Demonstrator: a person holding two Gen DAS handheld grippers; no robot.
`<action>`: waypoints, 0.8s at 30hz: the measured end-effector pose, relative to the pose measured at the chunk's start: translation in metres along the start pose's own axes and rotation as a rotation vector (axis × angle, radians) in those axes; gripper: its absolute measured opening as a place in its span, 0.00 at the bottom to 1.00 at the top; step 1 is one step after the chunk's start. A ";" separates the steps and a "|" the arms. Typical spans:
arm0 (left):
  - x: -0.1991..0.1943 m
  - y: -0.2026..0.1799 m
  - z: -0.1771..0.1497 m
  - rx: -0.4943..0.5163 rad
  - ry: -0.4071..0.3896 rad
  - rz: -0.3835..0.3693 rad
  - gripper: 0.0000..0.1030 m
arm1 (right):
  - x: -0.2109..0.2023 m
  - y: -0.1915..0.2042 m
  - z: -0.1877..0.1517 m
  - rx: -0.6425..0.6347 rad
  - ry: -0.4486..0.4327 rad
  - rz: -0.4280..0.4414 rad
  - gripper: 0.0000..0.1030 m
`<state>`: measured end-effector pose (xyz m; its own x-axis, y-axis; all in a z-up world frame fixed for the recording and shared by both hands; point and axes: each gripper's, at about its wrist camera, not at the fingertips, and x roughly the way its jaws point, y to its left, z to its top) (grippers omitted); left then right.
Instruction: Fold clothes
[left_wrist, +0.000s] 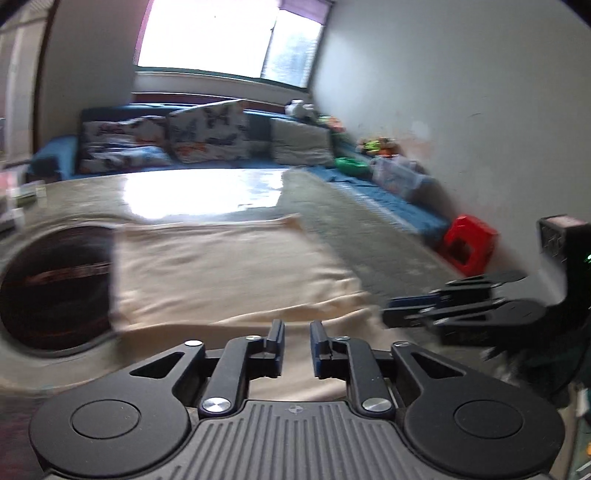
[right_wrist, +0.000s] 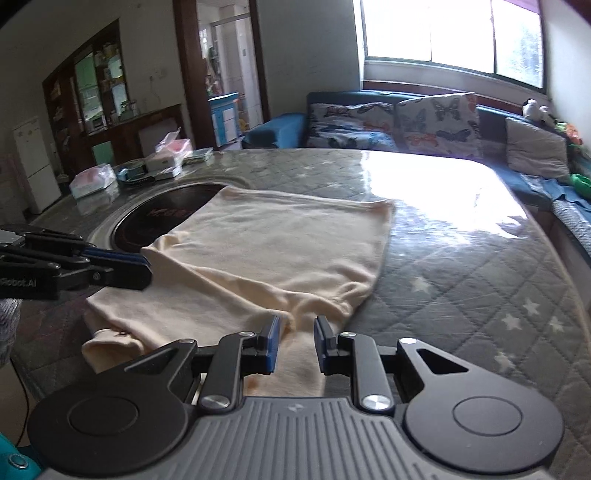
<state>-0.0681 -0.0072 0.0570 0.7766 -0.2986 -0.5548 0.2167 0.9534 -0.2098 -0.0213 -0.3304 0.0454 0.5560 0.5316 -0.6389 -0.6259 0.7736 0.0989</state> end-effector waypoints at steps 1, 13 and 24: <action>-0.003 0.009 -0.004 0.005 0.003 0.041 0.30 | 0.005 0.003 0.000 -0.006 0.007 0.005 0.19; -0.001 0.056 -0.012 -0.031 0.026 0.209 0.35 | 0.032 0.012 0.000 -0.023 0.049 -0.016 0.13; 0.039 0.073 -0.005 -0.112 0.043 0.203 0.09 | 0.021 0.020 0.021 -0.072 -0.010 -0.017 0.08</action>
<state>-0.0245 0.0501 0.0163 0.7713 -0.1052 -0.6278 -0.0098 0.9842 -0.1770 -0.0110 -0.2963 0.0500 0.5721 0.5223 -0.6324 -0.6539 0.7559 0.0328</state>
